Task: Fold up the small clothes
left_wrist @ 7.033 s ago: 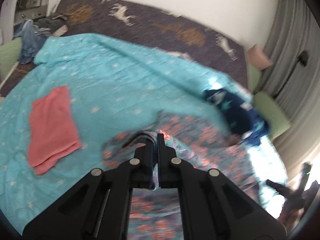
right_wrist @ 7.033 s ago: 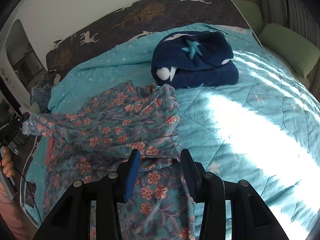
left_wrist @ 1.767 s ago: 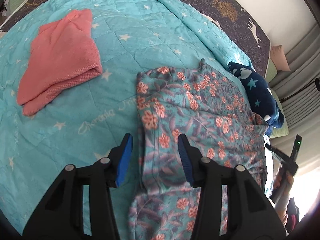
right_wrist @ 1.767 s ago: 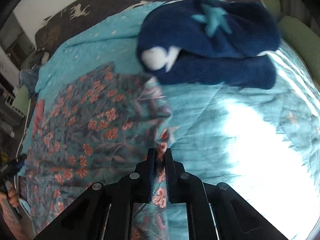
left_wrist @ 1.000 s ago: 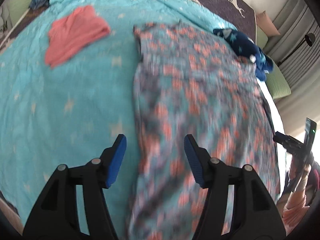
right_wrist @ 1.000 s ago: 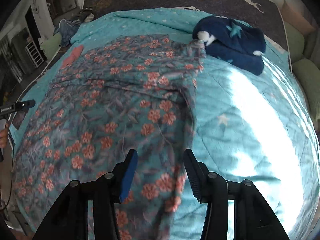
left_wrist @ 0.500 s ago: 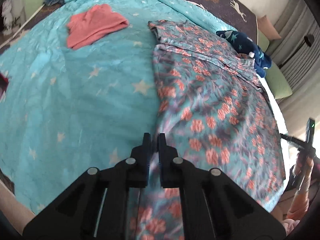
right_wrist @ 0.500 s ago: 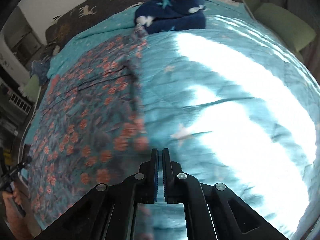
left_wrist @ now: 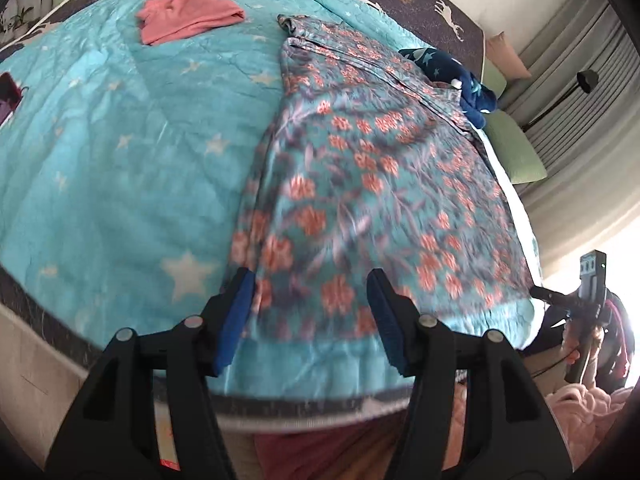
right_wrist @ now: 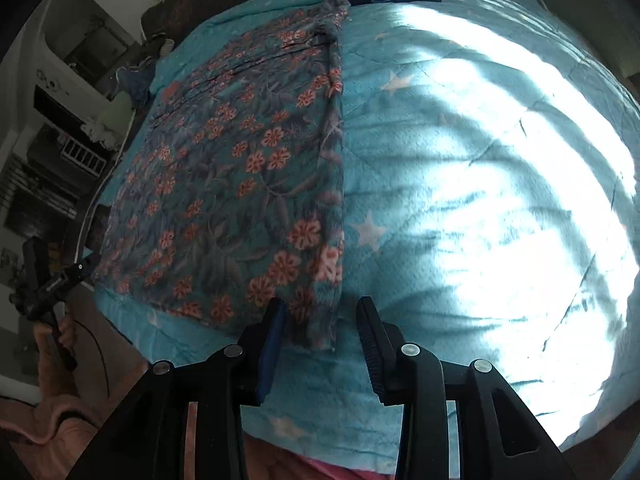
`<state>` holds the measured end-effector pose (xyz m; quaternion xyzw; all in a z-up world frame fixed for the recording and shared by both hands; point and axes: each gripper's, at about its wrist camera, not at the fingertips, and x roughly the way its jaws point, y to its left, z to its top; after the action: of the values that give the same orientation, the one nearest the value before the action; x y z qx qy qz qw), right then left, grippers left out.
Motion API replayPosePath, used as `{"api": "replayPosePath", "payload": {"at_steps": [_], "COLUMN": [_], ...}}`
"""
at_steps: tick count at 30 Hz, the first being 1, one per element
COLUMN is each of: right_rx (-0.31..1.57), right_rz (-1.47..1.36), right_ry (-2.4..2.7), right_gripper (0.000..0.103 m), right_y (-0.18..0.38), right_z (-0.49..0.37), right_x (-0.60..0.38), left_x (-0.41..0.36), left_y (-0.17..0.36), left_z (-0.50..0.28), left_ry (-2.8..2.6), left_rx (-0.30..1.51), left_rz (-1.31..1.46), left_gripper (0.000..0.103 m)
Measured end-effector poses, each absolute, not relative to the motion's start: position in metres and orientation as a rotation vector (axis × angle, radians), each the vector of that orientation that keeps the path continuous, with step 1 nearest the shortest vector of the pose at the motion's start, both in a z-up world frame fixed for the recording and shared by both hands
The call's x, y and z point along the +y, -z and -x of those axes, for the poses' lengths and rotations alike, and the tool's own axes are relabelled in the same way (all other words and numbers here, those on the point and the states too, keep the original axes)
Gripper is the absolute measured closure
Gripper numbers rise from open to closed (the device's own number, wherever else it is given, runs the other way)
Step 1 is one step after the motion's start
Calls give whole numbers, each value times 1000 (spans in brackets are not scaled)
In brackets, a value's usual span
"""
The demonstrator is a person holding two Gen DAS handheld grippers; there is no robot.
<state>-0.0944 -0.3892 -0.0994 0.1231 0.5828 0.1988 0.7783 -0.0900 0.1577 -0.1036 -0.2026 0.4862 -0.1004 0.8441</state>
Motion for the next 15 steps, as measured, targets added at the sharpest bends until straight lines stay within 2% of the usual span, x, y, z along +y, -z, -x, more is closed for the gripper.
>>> {"api": "replayPosePath", "payload": {"at_steps": [4,5,6,7,9,15], "right_rx": [1254,1258,1258,1255,1243,1143], "right_rz": [-378,-404,-415,-413,-442,-473], "right_ry": [-425,-421,-415,-396,-358,-335], "right_gripper": [63,63,70,95,97,97], "right_y": [104,107,105,107,109,74], "right_z": [95,93,89,83,76,92], "right_x": [-394,-393,-395,-393,-394,-417], "left_x": [160,158,155,156,163,169], "left_y": [110,111,113,117,118,106], "left_z": [94,94,93,91,93,110], "left_ry": [225,233,238,231,233,271], "left_rx": [1002,996,992,999,987,917], "left_rz": [477,474,459,463,534,569], "left_gripper": [46,60,83,91,96,97]}}
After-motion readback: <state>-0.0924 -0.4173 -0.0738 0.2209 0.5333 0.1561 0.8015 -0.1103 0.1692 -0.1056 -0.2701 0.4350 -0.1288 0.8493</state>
